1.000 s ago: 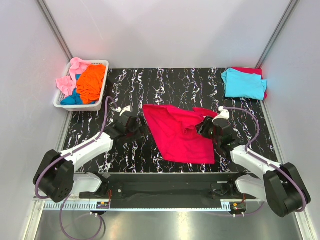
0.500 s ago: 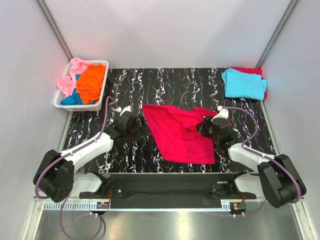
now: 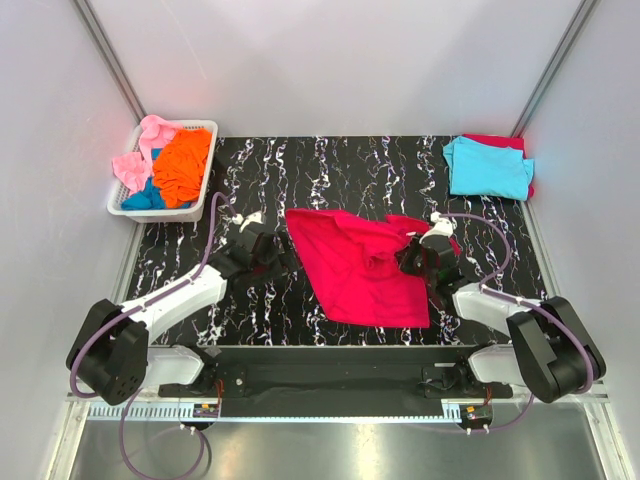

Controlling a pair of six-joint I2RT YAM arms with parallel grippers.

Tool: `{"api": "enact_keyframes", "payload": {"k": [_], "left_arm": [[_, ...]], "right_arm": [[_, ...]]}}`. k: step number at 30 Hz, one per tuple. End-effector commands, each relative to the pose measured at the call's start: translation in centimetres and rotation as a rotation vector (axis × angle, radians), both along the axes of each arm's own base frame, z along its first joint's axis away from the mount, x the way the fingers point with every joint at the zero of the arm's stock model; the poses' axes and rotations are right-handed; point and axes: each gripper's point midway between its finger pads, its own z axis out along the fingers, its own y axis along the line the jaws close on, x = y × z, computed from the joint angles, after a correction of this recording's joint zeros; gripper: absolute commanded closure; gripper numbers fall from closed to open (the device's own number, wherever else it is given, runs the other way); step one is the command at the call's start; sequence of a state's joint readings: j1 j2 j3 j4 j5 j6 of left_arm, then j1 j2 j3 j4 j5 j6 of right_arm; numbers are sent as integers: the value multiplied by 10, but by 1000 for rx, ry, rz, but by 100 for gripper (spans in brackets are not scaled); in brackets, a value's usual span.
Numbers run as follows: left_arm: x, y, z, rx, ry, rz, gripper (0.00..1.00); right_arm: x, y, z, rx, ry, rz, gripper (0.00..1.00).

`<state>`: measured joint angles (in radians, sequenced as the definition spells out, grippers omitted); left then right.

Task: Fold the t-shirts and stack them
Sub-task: Flatten the tshirt out

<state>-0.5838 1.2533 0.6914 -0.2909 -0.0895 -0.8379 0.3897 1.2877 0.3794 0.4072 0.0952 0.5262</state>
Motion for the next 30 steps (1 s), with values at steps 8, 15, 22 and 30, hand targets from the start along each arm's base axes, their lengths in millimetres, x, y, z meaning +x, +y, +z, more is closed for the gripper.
{"api": "enact_keyframes", "payload": {"k": [8, 15, 22, 30], "left_arm": [[9, -13, 13, -56, -42, -18, 6], [14, -32, 8, -134, -12, -17, 6], [35, -74, 7, -225, 7, -1, 6], [76, -143, 7, -236, 12, -53, 22]], "right_arm": [[14, -5, 77, -19, -151, -4, 100], [13, -10, 120, -34, -207, -9, 100], [17, -9, 126, -29, -215, -19, 100], [25, -5, 101, -47, -149, -12, 100]]}}
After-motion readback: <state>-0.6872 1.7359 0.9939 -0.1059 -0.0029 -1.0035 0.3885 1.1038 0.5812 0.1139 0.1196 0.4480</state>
